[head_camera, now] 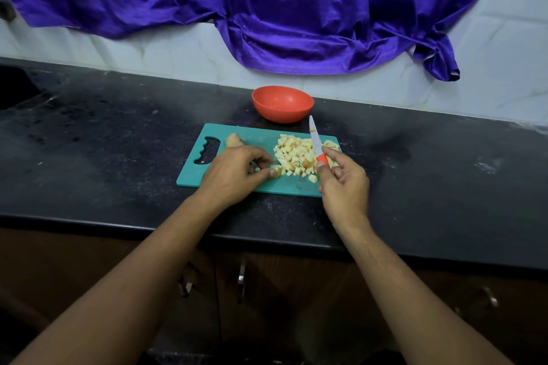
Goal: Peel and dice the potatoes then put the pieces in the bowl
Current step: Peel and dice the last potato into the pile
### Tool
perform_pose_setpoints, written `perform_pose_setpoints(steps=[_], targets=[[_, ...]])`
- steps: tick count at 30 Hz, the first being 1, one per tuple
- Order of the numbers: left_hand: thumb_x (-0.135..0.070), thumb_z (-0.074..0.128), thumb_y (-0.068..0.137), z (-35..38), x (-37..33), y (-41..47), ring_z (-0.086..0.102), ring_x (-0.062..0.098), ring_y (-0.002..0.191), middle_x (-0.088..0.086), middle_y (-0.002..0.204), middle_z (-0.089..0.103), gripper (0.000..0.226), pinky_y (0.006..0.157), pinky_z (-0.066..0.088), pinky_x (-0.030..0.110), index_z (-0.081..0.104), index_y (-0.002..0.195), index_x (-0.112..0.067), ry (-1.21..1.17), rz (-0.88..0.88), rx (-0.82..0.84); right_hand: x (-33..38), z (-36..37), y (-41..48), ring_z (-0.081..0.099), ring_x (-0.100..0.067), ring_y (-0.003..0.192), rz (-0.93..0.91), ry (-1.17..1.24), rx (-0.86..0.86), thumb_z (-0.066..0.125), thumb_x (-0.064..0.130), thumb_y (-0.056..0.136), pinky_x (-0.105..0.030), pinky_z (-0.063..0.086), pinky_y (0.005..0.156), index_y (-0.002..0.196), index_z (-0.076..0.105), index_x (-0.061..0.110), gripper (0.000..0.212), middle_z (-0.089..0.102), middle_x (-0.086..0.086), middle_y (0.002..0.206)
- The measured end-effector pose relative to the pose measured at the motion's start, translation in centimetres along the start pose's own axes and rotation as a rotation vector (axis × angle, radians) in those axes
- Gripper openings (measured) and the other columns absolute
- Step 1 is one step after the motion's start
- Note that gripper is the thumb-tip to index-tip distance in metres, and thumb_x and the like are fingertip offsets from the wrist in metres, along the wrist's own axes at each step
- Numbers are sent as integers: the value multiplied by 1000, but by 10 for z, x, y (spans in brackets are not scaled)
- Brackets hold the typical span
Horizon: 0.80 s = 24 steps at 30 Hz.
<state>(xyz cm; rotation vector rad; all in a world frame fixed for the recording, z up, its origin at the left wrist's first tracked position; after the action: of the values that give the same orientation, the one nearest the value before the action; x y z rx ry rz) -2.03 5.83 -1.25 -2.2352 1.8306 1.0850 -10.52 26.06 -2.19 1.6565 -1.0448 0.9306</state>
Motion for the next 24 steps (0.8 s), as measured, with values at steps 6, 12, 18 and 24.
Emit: perform_pose_setpoints(steps=[6,12,18,24], targets=[[-50,72,90,6,-5,3,57,4,88,-16,98,63,20,68,47,30,73,98,-32,106,31,13,1,0,-1,53,-6,56,13,-13,9,63,20,102,-20,47,50,138,64,28,37,68,8,82],[-42,71,93,-9,11,-2,57,6,90,-10,104,66,16,75,51,32,77,102,-30,166,0,-32,5,4,-4,63,-8,62,-4,-95,33,64,21,102,-22,50,52,140,63,30,40,72,5,94],[-42,70,90,-14,16,-8,60,11,103,-9,111,70,26,85,53,36,76,112,-28,133,-31,-73,24,29,-19,46,-4,49,-123,-401,247,64,28,99,-14,30,47,136,66,35,38,53,16,66],[-36,76,87,-16,19,-11,58,6,84,-14,87,64,12,70,45,26,71,91,-27,78,-96,-115,65,57,-30,61,-15,90,-262,-741,398,57,31,99,-32,47,70,137,63,37,38,71,7,108]])
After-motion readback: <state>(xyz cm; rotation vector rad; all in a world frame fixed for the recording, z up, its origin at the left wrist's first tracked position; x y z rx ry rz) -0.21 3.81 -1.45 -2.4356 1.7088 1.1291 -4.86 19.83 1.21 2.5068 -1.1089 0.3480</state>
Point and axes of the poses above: each hand's wrist, its own y-axis towards the middle knuckle, its own z-axis out of the palm, x = y × z, the point moved 6 cm from there along y, towards the middle knuckle
